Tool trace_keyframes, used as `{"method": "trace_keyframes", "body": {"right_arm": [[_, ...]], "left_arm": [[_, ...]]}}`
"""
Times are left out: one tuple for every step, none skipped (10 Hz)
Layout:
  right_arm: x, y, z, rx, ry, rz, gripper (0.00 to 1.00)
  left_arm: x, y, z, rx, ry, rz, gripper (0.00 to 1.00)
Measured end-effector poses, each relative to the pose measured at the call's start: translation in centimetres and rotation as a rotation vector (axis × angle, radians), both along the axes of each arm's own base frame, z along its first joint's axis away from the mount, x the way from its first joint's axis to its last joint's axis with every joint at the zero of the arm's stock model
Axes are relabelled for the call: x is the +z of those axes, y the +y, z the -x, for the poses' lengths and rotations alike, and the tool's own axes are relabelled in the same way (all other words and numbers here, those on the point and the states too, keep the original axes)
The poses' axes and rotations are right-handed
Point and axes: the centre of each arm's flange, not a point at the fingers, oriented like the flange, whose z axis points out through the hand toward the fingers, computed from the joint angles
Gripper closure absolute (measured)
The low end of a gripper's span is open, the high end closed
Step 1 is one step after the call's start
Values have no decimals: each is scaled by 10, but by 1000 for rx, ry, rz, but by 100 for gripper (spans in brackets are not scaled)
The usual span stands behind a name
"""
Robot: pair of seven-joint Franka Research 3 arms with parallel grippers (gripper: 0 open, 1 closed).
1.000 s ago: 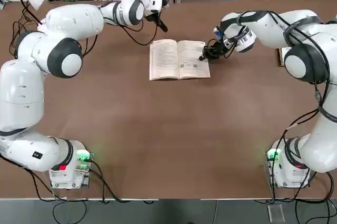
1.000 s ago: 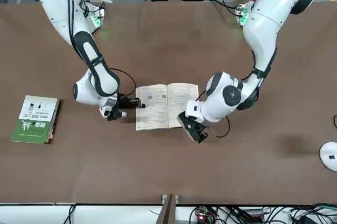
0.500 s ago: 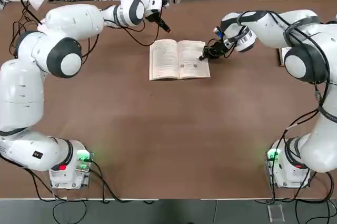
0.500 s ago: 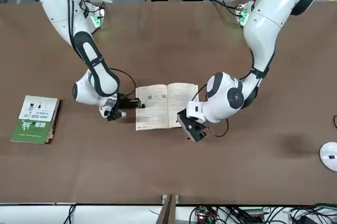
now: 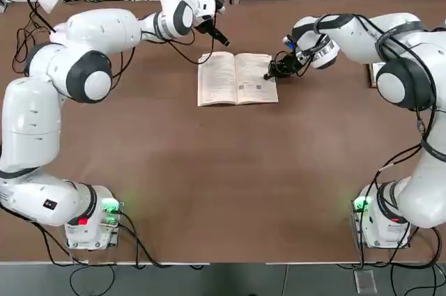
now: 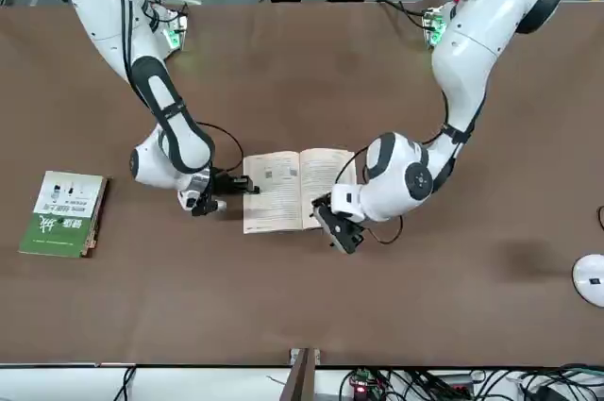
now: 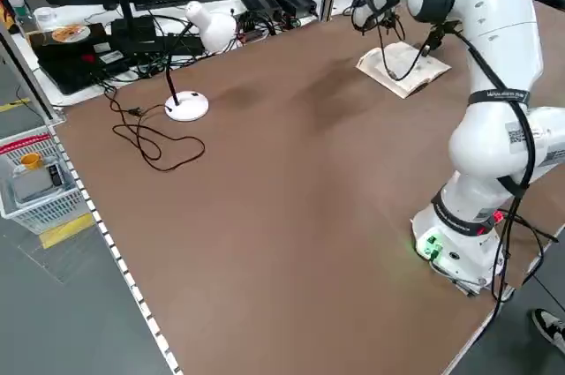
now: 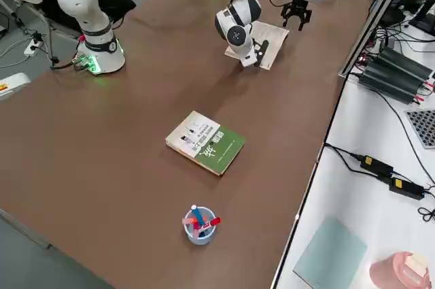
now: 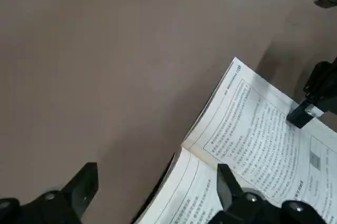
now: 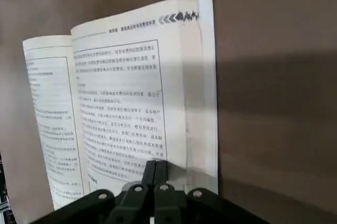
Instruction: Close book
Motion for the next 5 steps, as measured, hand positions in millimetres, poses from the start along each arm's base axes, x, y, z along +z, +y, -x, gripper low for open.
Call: {"method": "trace_keyframes", "body": {"right_arm": [[0,0,0,-2,0,-1,99],[0,0,0,-3,1,-1,99],[0,0,0,-4,1,-2,99],[0,0,0,-4,1,-2,99],[0,0,0,-5,1,-2,99]], "left_arm": [[-4,4,-2,14,12,8,0],[-8,7,-3,26,25,16,0],[-13,9,-3,43,44,31,0],[-19,11,-4,60,65,45,0],[-26,14,-3,72,86,54,0]]}}
